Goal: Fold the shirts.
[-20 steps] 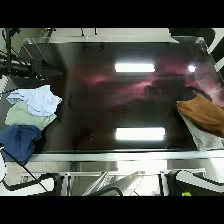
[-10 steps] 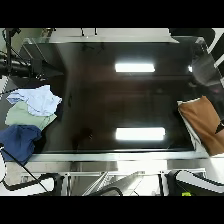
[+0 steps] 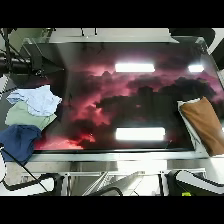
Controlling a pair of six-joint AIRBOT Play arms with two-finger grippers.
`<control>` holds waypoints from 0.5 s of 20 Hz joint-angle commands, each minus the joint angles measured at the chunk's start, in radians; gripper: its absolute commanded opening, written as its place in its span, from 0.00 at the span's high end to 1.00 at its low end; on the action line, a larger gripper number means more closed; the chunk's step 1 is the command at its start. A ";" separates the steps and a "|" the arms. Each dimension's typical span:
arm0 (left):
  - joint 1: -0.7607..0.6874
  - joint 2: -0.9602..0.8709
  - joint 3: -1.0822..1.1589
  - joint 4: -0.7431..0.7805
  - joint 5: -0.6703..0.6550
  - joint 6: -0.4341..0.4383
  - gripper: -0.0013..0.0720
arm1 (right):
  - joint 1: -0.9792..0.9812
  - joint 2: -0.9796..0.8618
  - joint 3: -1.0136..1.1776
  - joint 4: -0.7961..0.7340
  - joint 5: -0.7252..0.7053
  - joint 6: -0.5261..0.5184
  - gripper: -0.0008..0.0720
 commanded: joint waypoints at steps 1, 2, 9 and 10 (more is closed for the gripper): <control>0.000 0.008 0.000 0.012 0.012 0.000 0.97 | 0.058 0.056 0.024 0.271 -0.098 -0.114 0.96; -0.011 0.016 -0.001 0.038 0.005 -0.006 0.97 | 0.097 0.089 0.006 0.265 -0.112 -0.151 0.96; -0.159 0.376 -0.528 0.161 0.099 -0.023 0.97 | 0.450 0.601 -0.627 0.261 -0.348 -0.342 0.96; -0.179 0.443 -0.636 0.160 0.117 -0.039 0.97 | 0.490 0.662 -0.719 0.261 -0.374 -0.362 0.96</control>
